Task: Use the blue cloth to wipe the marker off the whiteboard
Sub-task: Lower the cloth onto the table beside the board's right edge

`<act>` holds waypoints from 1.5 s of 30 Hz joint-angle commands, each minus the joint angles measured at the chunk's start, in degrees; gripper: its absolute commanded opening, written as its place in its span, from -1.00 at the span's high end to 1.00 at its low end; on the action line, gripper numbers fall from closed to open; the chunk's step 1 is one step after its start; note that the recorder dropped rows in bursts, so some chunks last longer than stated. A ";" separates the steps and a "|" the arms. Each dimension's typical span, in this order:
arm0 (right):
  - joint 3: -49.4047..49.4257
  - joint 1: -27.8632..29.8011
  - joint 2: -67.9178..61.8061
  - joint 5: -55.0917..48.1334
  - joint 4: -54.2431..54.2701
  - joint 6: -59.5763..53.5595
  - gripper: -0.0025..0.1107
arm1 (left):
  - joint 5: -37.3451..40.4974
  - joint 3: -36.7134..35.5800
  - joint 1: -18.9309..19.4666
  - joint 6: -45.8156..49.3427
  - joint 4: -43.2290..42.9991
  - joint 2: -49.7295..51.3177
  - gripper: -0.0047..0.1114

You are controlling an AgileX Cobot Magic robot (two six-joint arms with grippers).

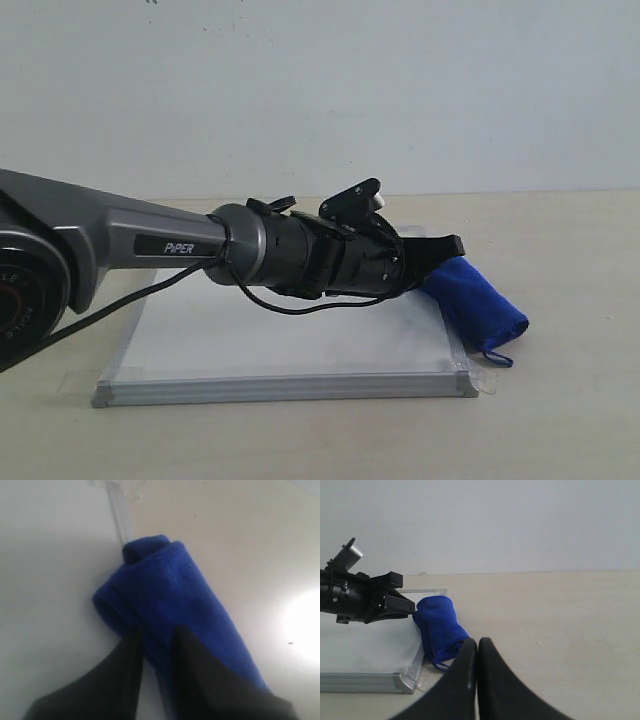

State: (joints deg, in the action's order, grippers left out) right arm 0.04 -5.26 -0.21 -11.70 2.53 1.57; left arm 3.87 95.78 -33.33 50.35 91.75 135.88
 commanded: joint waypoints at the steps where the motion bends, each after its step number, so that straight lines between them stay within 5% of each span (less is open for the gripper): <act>1: -0.04 0.13 0.21 0.31 -0.10 -0.23 0.96 | -2.60 -0.29 0.18 0.43 -0.38 0.32 0.85; 45: -0.04 0.13 0.21 0.31 -0.10 -0.23 0.96 | 6.90 12.50 -0.03 -3.22 -3.40 9.02 0.85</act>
State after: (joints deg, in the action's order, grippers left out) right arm 0.04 -5.26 -0.21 -11.70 2.53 1.57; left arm 10.44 107.90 -33.29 47.59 90.53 146.09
